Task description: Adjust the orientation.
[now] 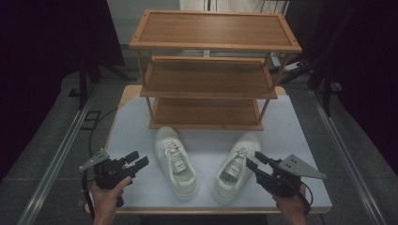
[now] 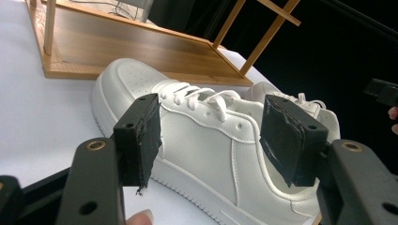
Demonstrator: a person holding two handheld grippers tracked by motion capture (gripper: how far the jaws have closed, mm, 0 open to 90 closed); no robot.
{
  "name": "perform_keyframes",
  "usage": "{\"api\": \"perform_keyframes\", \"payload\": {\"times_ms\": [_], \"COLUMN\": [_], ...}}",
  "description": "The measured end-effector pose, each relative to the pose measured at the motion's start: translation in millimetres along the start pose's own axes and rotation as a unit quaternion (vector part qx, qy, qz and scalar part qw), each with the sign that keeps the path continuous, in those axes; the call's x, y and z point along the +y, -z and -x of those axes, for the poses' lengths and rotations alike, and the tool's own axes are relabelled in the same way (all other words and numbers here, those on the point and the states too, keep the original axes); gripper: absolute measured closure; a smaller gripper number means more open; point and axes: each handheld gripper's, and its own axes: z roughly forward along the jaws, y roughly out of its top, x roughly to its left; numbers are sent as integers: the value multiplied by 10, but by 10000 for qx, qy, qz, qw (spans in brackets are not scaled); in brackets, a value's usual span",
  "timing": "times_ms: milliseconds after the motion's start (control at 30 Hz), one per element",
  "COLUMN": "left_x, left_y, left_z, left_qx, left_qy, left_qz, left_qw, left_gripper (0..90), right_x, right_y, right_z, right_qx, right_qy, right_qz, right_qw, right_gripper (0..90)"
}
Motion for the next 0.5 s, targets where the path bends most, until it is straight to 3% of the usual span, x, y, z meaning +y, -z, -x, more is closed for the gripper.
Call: {"api": "perform_keyframes", "payload": {"times_ms": [233,500], "left_x": [-10,-11], "left_y": [-28,-44], "left_z": [39,68], "left_qx": [-72,-117], "left_qy": [27,10], "left_qz": [-31,-52], "left_qw": [10000,9999], "left_gripper": [385,385], "right_x": [6,-65], "right_y": [-116,-290], "right_z": [-268,-460], "right_qx": [533,807], "right_qy": [72,114], "right_qz": [-134,-344], "right_qw": [9985,9961], "right_gripper": [802,890]}}
